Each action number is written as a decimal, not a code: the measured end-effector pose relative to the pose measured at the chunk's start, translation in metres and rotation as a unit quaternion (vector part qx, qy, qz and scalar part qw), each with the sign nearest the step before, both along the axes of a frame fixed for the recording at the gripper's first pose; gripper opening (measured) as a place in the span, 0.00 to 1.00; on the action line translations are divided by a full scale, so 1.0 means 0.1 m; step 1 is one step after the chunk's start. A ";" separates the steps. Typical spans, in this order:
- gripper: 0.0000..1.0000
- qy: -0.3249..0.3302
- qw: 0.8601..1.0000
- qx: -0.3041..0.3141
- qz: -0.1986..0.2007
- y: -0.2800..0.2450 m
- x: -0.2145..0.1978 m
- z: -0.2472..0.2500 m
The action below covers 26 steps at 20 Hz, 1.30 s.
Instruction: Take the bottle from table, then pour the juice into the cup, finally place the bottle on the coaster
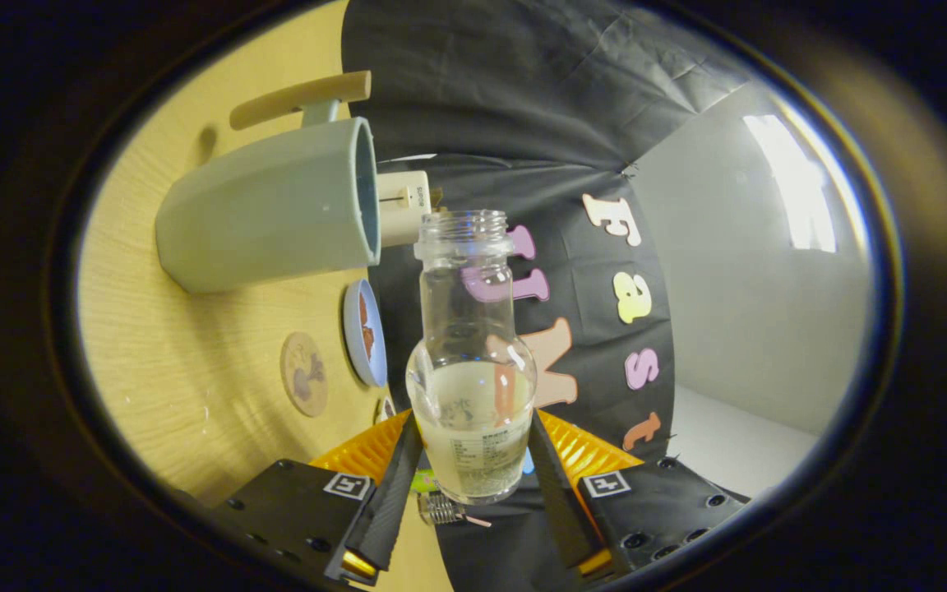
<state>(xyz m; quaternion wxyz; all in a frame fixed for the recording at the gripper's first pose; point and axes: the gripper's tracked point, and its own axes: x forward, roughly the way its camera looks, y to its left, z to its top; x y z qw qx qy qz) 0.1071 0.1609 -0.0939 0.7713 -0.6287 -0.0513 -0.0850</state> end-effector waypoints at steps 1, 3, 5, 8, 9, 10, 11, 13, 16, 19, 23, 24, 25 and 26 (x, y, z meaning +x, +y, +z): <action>0.78 -0.001 1.000 -0.001 -0.001 -0.01 0.00 0.00; 0.78 -0.005 1.000 -0.008 -0.001 0.00 0.01 0.02; 0.78 -0.013 1.000 -0.020 -0.001 0.01 0.00 0.08; 0.78 -0.015 1.000 -0.022 -0.001 0.01 0.00 0.09; 0.78 -0.017 1.000 -0.025 -0.001 0.01 0.00 0.10; 0.78 -0.019 0.999 -0.029 -0.002 0.00 0.00 0.11; 0.78 -0.022 0.999 -0.033 -0.002 0.01 0.01 0.12; 0.78 -0.026 0.999 -0.039 -0.001 0.01 0.01 0.15; 0.78 -0.032 0.998 -0.054 0.002 0.04 0.02 0.20; 0.78 -0.035 0.998 -0.060 0.005 0.04 0.03 0.23; 0.78 -0.042 0.996 -0.074 0.010 0.10 0.04 0.27; 0.78 -0.044 0.996 -0.077 0.011 0.10 0.04 0.28; 0.78 -0.045 0.996 -0.079 0.010 0.10 0.03 0.29; 0.78 -0.044 0.996 -0.080 0.010 0.10 0.03 0.29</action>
